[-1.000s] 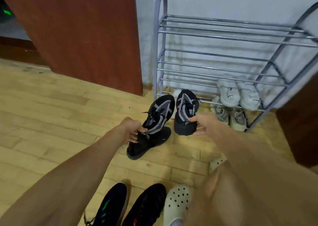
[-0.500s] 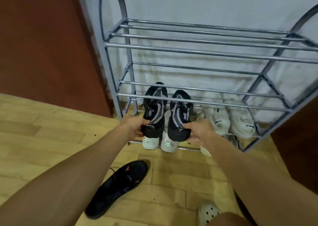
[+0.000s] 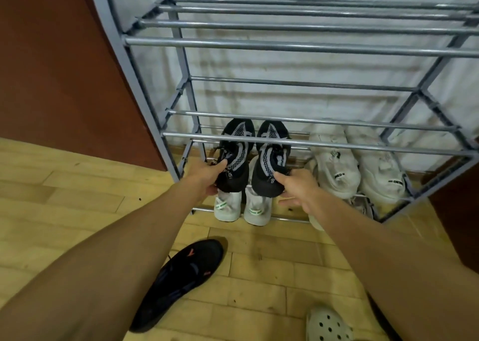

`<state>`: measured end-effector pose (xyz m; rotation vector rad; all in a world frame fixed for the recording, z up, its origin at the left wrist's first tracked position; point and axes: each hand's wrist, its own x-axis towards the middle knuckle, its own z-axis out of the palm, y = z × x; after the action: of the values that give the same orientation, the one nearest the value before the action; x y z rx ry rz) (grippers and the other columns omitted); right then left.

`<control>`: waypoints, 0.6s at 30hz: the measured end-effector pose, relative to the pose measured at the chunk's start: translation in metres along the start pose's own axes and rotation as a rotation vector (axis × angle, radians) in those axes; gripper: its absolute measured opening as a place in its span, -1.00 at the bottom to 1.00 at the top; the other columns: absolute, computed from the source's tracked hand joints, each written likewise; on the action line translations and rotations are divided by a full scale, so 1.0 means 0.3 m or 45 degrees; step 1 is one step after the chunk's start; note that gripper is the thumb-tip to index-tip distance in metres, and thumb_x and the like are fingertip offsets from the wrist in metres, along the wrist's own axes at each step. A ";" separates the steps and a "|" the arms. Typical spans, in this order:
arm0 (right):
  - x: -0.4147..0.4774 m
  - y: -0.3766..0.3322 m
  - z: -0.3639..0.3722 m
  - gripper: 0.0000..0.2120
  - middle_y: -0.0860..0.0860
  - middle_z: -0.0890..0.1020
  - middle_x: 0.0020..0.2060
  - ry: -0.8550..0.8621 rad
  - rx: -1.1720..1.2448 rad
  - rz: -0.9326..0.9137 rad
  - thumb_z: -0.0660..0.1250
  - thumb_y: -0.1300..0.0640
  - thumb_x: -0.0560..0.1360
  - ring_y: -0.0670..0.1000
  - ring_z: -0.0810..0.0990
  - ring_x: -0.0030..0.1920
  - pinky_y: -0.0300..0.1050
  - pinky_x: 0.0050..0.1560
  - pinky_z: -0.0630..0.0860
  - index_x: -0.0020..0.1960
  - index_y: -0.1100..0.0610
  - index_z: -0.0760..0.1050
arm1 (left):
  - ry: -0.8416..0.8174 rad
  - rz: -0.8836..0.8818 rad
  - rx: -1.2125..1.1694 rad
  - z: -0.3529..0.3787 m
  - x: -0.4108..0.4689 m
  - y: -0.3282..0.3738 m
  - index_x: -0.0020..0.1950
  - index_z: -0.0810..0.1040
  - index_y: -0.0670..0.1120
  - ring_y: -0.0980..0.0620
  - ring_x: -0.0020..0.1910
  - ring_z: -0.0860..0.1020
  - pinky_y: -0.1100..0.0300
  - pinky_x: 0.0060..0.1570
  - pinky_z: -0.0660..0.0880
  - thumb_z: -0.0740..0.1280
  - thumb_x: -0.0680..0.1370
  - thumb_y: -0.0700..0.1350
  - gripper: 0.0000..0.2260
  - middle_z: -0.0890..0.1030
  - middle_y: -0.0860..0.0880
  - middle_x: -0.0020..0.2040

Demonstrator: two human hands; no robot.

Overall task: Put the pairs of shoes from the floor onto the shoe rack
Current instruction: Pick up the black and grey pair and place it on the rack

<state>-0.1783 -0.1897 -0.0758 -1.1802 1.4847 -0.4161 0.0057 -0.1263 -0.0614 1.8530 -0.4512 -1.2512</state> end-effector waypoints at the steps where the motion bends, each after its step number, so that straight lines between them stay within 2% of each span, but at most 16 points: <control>1: -0.021 -0.006 0.000 -0.69 0.15 0.61 0.09 0.018 -0.031 -0.002 0.37 0.11 0.52 0.16 0.62 0.02 0.07 -0.03 0.63 0.21 0.23 0.52 | -0.010 0.019 0.019 -0.008 -0.022 -0.007 0.34 0.44 -0.21 -0.11 0.11 0.54 0.05 0.01 0.50 0.33 0.56 0.01 -0.56 0.58 -0.14 0.22; 2: -0.041 -0.011 0.000 -0.69 0.16 0.60 0.11 0.052 -0.071 -0.002 0.38 0.14 0.50 0.18 0.60 0.07 0.11 0.04 0.62 0.21 0.24 0.52 | -0.002 0.043 0.045 -0.019 -0.053 -0.015 0.34 0.42 -0.21 -0.08 0.08 0.52 0.04 0.06 0.47 0.33 0.55 0.03 -0.55 0.58 -0.10 0.13; 4: -0.102 -0.029 0.008 -0.72 0.20 0.58 0.11 0.061 -0.159 0.001 0.38 0.21 0.48 0.23 0.58 0.12 0.17 0.11 0.59 0.17 0.25 0.51 | 0.080 0.133 0.083 -0.058 -0.123 -0.033 0.25 0.45 -0.18 0.00 -0.11 0.49 0.07 0.02 0.47 0.33 0.55 0.03 -0.62 0.52 -0.05 -0.06; 6: -0.183 -0.048 0.034 -0.82 0.22 0.56 0.02 0.001 -0.200 0.018 0.36 0.27 0.48 0.24 0.60 0.06 0.15 0.07 0.60 0.07 0.26 0.48 | 0.123 0.202 0.160 -0.112 -0.199 -0.064 0.05 0.51 -0.13 0.05 -0.22 0.46 0.10 -0.07 0.47 0.35 0.53 0.04 -0.75 0.50 -0.05 -0.06; 8: -0.259 -0.060 0.081 -0.82 0.22 0.56 0.02 -0.075 -0.214 0.028 0.36 0.29 0.46 0.21 0.60 -0.02 0.10 -0.04 0.63 0.03 0.30 0.47 | 0.083 0.214 0.251 -0.182 -0.270 -0.113 0.04 0.52 -0.11 0.02 -0.12 0.49 0.11 -0.05 0.47 0.35 0.52 0.06 -0.75 0.51 -0.05 -0.06; 10: -0.354 -0.069 0.141 -0.80 0.20 0.53 0.06 -0.139 -0.263 -0.003 0.36 0.26 0.48 0.17 0.58 -0.02 0.07 -0.08 0.63 0.07 0.28 0.45 | 0.031 0.179 0.323 -0.260 -0.343 -0.174 0.17 0.51 -0.12 -0.03 0.02 0.50 0.08 0.05 0.49 0.33 0.54 0.06 -0.68 0.52 -0.05 0.03; 12: -0.444 -0.057 0.207 -0.69 0.19 0.51 0.08 -0.195 -0.304 -0.030 0.36 0.24 0.50 0.15 0.57 -0.03 0.05 -0.08 0.62 0.21 0.28 0.42 | 0.004 0.146 0.401 -0.337 -0.411 -0.252 0.31 0.47 -0.16 -0.09 0.16 0.52 0.06 0.10 0.49 0.32 0.55 0.04 -0.59 0.52 -0.10 0.18; 14: -0.531 -0.038 0.275 -0.58 0.19 0.53 0.10 -0.266 -0.358 -0.025 0.34 0.22 0.53 0.11 0.58 -0.04 -0.02 -0.16 0.61 0.35 0.26 0.36 | 0.008 0.121 0.481 -0.409 -0.472 -0.340 0.33 0.47 -0.17 -0.09 0.16 0.53 0.07 0.10 0.50 0.33 0.54 0.04 -0.56 0.53 -0.11 0.23; 16: -0.608 -0.012 0.340 -0.54 0.22 0.50 0.27 -0.357 -0.407 -0.014 0.32 0.24 0.54 0.16 0.58 0.12 -0.04 -0.17 0.60 0.41 0.26 0.32 | 0.020 0.076 0.505 -0.482 -0.525 -0.436 0.33 0.49 -0.17 -0.07 0.12 0.53 0.09 0.07 0.48 0.35 0.53 0.03 -0.56 0.56 -0.12 0.23; 18: -0.662 0.025 0.401 -0.52 0.22 0.47 0.33 -0.443 -0.442 0.010 0.31 0.24 0.54 0.20 0.55 0.22 -0.01 -0.07 0.61 0.43 0.27 0.30 | 0.020 0.034 0.505 -0.542 -0.578 -0.531 0.33 0.50 -0.17 -0.07 0.18 0.53 0.14 0.09 0.45 0.35 0.53 0.01 -0.57 0.56 -0.11 0.25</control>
<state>-0.1025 0.0204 -0.0116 -1.4349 1.2839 0.0601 0.0497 0.1565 -0.0612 2.1739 -0.7566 -1.1901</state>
